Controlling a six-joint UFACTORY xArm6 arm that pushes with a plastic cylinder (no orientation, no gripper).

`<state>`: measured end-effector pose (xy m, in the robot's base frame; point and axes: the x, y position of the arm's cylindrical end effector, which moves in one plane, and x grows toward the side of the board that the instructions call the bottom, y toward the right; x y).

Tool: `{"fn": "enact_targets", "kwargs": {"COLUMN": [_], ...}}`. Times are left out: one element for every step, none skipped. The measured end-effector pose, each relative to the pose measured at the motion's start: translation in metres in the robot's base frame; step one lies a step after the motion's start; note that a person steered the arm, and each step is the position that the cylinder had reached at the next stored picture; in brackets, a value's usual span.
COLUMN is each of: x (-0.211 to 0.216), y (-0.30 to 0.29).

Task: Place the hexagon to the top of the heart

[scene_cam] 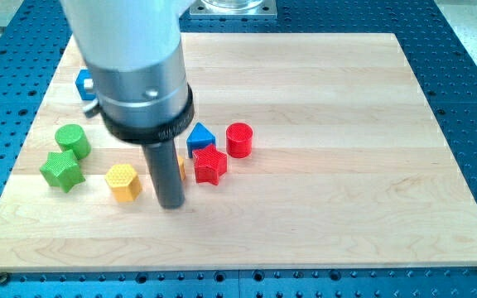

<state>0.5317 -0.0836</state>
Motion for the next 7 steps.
{"fn": "enact_targets", "kwargs": {"x": [-0.014, 0.052, 0.057, 0.025, -0.017, -0.04, -0.066], "y": [0.0, 0.009, -0.024, -0.07, -0.085, -0.074, -0.06]}}
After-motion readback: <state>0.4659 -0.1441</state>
